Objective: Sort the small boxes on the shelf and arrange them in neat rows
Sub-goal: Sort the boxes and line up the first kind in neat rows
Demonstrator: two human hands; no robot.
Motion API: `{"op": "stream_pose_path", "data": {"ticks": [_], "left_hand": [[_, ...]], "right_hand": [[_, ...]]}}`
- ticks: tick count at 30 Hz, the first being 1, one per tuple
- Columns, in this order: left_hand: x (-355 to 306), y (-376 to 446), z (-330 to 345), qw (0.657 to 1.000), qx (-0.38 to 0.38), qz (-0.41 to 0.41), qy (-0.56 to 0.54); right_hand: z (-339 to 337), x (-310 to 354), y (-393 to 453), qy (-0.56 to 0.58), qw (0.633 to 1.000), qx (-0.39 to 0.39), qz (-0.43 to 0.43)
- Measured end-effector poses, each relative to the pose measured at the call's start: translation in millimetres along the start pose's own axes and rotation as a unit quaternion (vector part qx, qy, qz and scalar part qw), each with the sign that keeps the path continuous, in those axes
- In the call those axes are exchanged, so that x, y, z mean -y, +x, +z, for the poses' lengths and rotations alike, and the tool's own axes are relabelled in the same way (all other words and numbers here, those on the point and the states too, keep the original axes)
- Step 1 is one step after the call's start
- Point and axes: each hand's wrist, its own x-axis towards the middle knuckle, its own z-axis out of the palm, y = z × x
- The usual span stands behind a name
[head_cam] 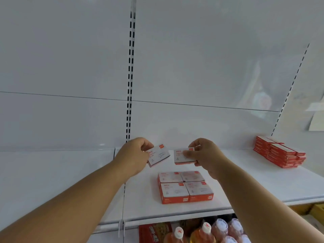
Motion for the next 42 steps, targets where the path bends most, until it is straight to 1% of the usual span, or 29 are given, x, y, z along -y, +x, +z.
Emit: {"op": "stream_pose_path", "data": {"ticks": [2, 5, 9, 15, 20, 24, 26, 27, 30, 31, 33, 36, 38, 40, 42], "left_hand": [[0, 5, 17, 0.999, 0.023, -0.027, 0.018], [5, 10, 35, 0.997, 0.046, -0.054, 0.025], [2, 10, 44, 0.996, 0.051, -0.058, 0.041], [1, 2, 53, 0.992, 0.061, -0.033, 0.104], [0, -1, 52, 0.988, 0.053, -0.005, 0.145], [0, -3, 49, 0.990, 0.059, -0.007, 0.130], [-1, -5, 49, 0.992, 0.042, -0.003, 0.119], [-1, -5, 49, 0.993, 0.022, 0.003, 0.116], [1, -6, 37, 0.990, -0.073, 0.034, 0.120], [3, -5, 29, 0.987, -0.102, 0.041, 0.114], [5, -5, 10, 0.982, -0.144, 0.041, 0.113], [16, -1, -21, 0.971, -0.182, 0.009, 0.156], [26, 7, -37, 0.966, -0.173, -0.038, 0.190], [36, 14, -45, 0.967, -0.124, -0.089, 0.202], [46, 18, -44, 0.969, -0.082, -0.101, 0.210]], "right_hand": [[-7, -12, 6, -0.063, 0.998, 0.015, 0.008], [-10, -25, 15, -0.146, 0.987, 0.070, 0.001], [-12, -35, 24, -0.211, 0.967, 0.134, -0.044], [-15, -41, 33, -0.242, 0.949, 0.172, -0.106], [-16, -39, 34, -0.237, 0.945, 0.193, -0.114], [-19, -31, 34, -0.287, 0.925, 0.215, -0.125], [-18, -27, 35, -0.326, 0.912, 0.208, -0.138], [-17, -24, 35, -0.342, 0.908, 0.194, -0.145], [-10, -14, 34, -0.353, 0.909, 0.136, -0.175], [-6, -10, 33, -0.347, 0.910, 0.129, -0.188], [4, 2, 29, -0.332, 0.908, 0.143, -0.212], [27, 26, 23, -0.302, 0.905, 0.188, -0.234], [46, 41, 25, -0.291, 0.904, 0.202, -0.239], [67, 54, 30, -0.296, 0.905, 0.196, -0.234], [86, 64, 37, -0.305, 0.910, 0.182, -0.214]]}}
